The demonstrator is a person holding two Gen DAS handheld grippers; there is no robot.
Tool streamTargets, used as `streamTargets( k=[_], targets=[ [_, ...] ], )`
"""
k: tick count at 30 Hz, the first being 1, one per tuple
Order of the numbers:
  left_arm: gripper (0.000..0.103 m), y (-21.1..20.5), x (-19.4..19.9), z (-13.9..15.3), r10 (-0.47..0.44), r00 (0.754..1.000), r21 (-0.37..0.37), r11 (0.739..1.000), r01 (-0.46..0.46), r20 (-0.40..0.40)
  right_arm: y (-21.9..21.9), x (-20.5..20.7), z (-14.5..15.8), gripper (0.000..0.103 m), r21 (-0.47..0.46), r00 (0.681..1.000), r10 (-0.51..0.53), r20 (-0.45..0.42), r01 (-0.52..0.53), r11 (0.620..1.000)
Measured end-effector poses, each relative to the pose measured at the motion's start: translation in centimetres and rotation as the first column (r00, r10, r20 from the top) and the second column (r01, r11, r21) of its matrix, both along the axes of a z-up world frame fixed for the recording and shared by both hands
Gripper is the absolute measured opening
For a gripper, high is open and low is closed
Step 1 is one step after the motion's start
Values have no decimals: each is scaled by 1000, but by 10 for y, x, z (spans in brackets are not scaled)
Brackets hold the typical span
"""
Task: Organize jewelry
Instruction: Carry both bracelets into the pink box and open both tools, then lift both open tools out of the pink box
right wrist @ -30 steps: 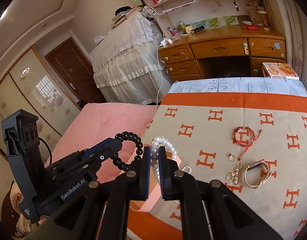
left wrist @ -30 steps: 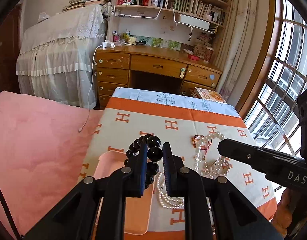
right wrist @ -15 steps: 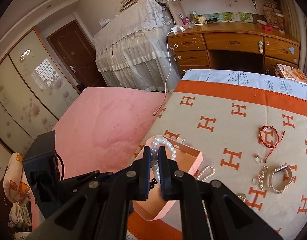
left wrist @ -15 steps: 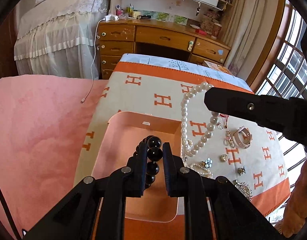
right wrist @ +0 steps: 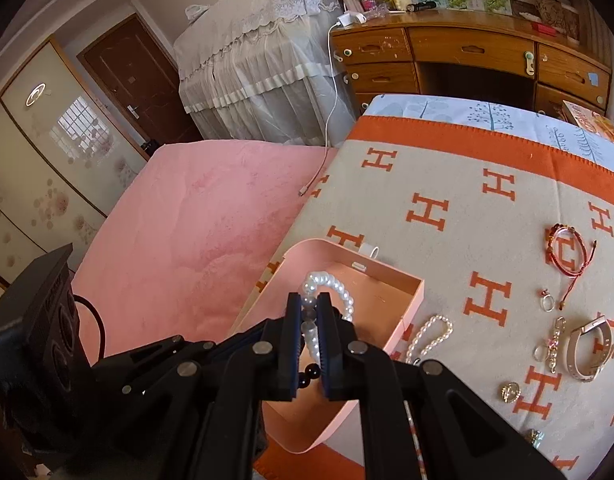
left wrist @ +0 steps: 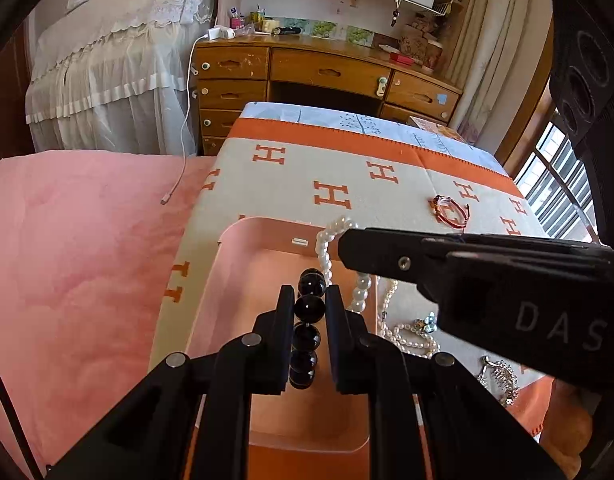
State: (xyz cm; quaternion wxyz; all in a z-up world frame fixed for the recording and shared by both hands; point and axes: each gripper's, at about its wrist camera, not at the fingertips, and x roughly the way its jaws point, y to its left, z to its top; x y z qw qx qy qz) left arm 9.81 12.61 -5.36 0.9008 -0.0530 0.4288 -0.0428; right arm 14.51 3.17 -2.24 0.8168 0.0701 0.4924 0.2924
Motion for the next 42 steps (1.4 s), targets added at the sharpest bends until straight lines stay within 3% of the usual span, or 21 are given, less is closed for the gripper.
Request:
streamTargets(
  k=[6,9,11,12,42],
  targets=[
    [71,6,-6,7,6,999,4,1000,-6,52,4,6,-9,10,-5,1000,-6,-21,6,1000],
    [74,7,-8,10,14,997,18,1000,-15,73,3,9,-12,16,17,999,-4,-47,5,1000],
    [80,9,-10,12,24,996,25,999,-27,89,5,9,-12,33,5,999,-21,-49,21,1000],
    [84,9,-11,14,30,995,28,999,-33,95,4,9,-12,35,4,999,-27,-47,27,1000],
    [90,2,-26,27,22,990,30,999,-27,141,-40,-9,0,39,64,987,-158,11,157,986]
  ],
)
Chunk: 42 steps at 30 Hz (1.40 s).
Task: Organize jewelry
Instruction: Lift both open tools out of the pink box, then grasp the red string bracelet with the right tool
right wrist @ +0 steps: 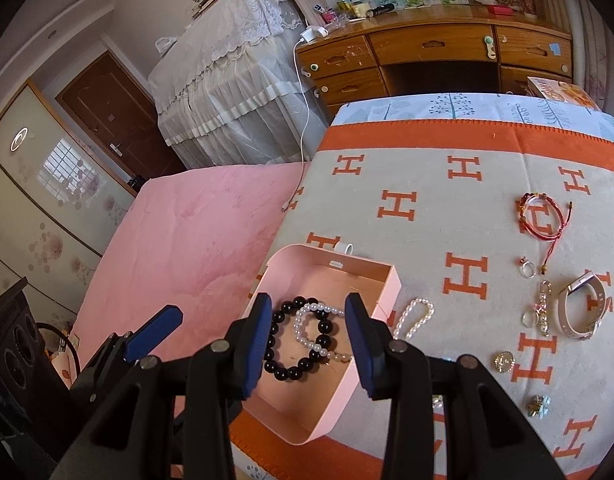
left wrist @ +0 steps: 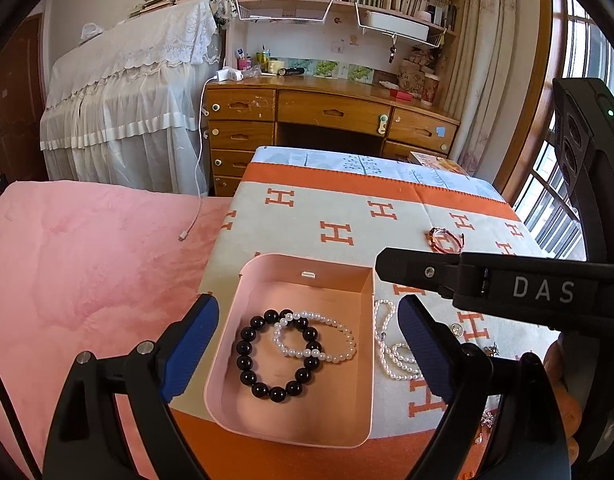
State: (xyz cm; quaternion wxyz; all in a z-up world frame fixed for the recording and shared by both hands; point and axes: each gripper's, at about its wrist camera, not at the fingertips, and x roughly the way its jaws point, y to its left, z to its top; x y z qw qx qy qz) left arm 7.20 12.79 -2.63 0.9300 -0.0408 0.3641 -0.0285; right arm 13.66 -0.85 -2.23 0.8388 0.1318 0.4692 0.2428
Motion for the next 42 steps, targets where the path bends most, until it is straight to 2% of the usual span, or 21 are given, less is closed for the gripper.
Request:
streamTargets(
  k=[14,26,36,42],
  targets=[
    [90,-40,-11,11,-18,999,66,998,15,39,-43,-14,10,39,52,997,-34,63,31,998],
    [91,-91,-12,19,-50,997,135,990,43,52,-98,-26,13,39,78,990,-81,114,73,994],
    [91,-141,5,17,-101,995,178,979,97,13,-153,-25,-1,39,88,986,-135,93,127,988],
    [91,-165,23,12,-141,990,192,971,142,-18,-179,-17,-14,39,26,984,-167,62,166,986]
  ],
)
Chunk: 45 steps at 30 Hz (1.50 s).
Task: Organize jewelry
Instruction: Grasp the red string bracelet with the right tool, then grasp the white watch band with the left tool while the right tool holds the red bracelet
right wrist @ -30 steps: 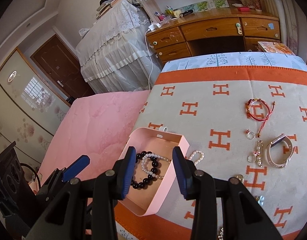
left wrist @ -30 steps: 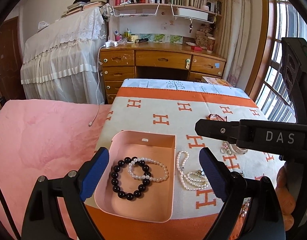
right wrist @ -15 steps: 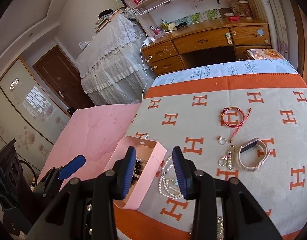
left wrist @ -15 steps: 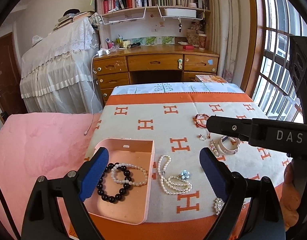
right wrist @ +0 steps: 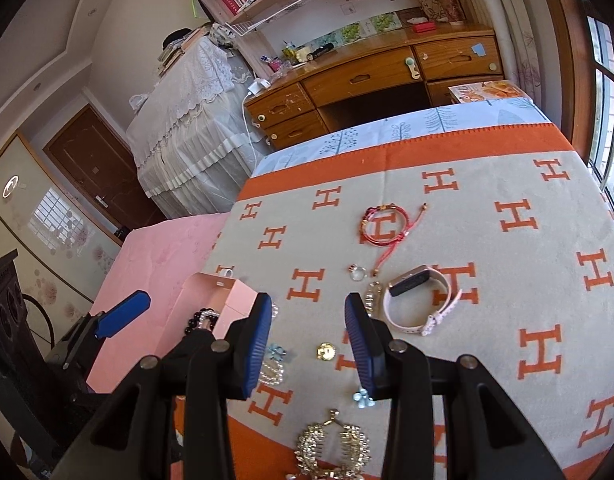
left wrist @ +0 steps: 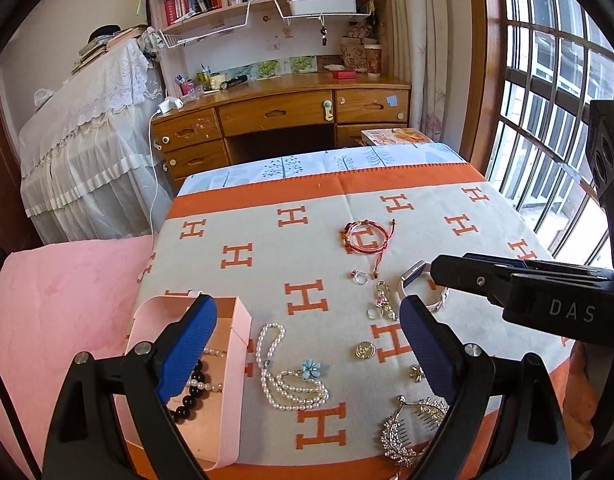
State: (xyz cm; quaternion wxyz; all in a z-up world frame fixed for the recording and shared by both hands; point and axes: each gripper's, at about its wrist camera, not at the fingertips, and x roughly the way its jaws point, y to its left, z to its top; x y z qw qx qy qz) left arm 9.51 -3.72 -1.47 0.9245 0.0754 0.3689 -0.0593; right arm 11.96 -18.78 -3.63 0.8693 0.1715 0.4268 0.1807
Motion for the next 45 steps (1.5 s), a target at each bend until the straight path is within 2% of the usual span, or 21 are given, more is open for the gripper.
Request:
streamTargets(
  k=[7,13,18,23,26,29,31,32,34,37,41,45],
  targets=[
    [91,-6,47,9,1,1000,27,1000,0,-21,-22,20,-14,39,-67,997,-49,-52,45,997],
    [91,4,105,10,30,994,-9,999,-31,-103,-33,52,-24,39,-70,992,-73,-107,66,995],
    [91,9,149,-12,48,979,-21,998,-54,-199,-34,96,-40,39,-74,980,-90,-175,78,994],
    [91,14,176,-43,60,951,-43,996,-76,-304,-24,138,-68,38,-116,954,-96,-284,66,991],
    [91,19,183,-59,66,935,-74,993,-97,-349,-17,152,-80,38,-138,941,-104,-322,62,989],
    [91,21,186,-67,71,929,-77,991,-106,-363,-7,160,-85,36,-188,941,-113,-320,53,981],
    [91,21,185,-70,72,928,-75,991,-107,-366,2,165,-90,28,-237,941,-114,-319,37,971],
    [91,21,184,-70,70,927,-78,991,-105,-368,6,164,-87,25,-274,949,-118,-291,35,961],
    [91,19,182,-71,63,928,-84,991,-100,-368,17,164,-87,19,-358,954,-117,-274,11,934],
    [91,16,178,-71,69,936,-72,992,-99,-345,24,161,-86,10,-430,963,-107,-249,-11,903],
    [91,14,168,-72,67,941,-91,991,-102,-332,23,157,-85,7,-448,970,-83,-230,-30,893],
    [91,16,159,-72,62,945,-127,986,-108,-323,10,150,-84,6,-389,966,-84,-244,-18,921]
  ],
)
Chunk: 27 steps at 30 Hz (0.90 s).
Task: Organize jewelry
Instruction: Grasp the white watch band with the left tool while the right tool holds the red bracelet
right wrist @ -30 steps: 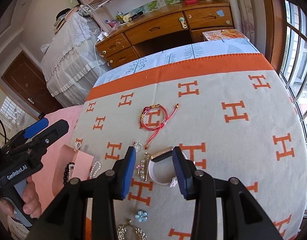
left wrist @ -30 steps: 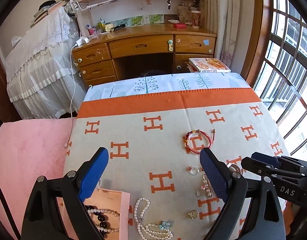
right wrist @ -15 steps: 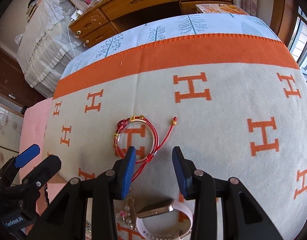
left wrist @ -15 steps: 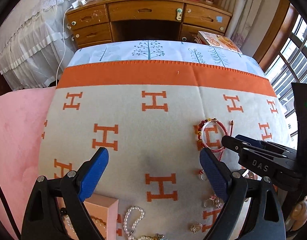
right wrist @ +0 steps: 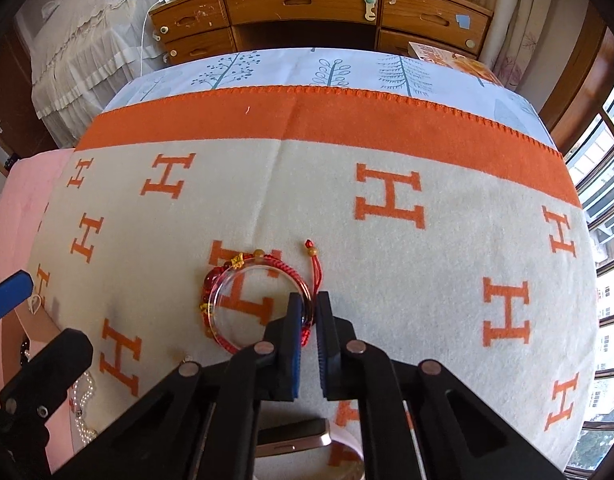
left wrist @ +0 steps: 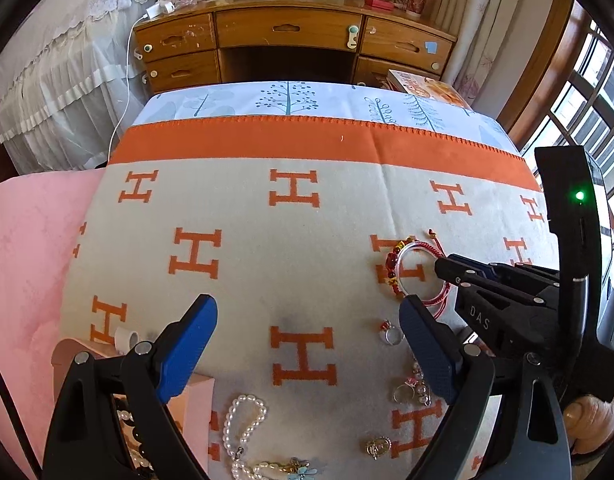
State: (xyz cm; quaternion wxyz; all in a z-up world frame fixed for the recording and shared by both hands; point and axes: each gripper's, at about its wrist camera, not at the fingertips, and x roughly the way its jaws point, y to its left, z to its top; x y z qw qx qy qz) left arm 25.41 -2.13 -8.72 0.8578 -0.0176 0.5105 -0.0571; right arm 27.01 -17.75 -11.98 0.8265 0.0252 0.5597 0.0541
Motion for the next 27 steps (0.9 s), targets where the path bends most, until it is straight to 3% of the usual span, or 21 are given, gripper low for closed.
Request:
streamTargets(
  k=[6,9,13,16,22,27],
  targets=[
    [91,0,-16,3,-30,998,1,1000,30,61,-21,-10,5,6,133,996,-90,-14,91,987],
    [91,2,-22,5,-50,994,2,999,50,95,-35,-23,16,6,192,991,-130,9,126,973],
    [91,3,-24,10,-74,993,-53,995,79,96,-53,-48,35,6,268,984,-173,52,153,951],
    [91,-6,-25,13,-121,987,-27,992,124,104,-66,-68,48,6,316,978,-192,81,157,936],
    [91,-44,-23,8,-246,969,-14,969,247,21,-85,-105,68,6,383,967,-216,133,151,911],
    [91,-78,-18,-6,-318,947,-4,948,318,-43,-97,-131,67,6,420,961,-235,149,153,894]
  ],
)
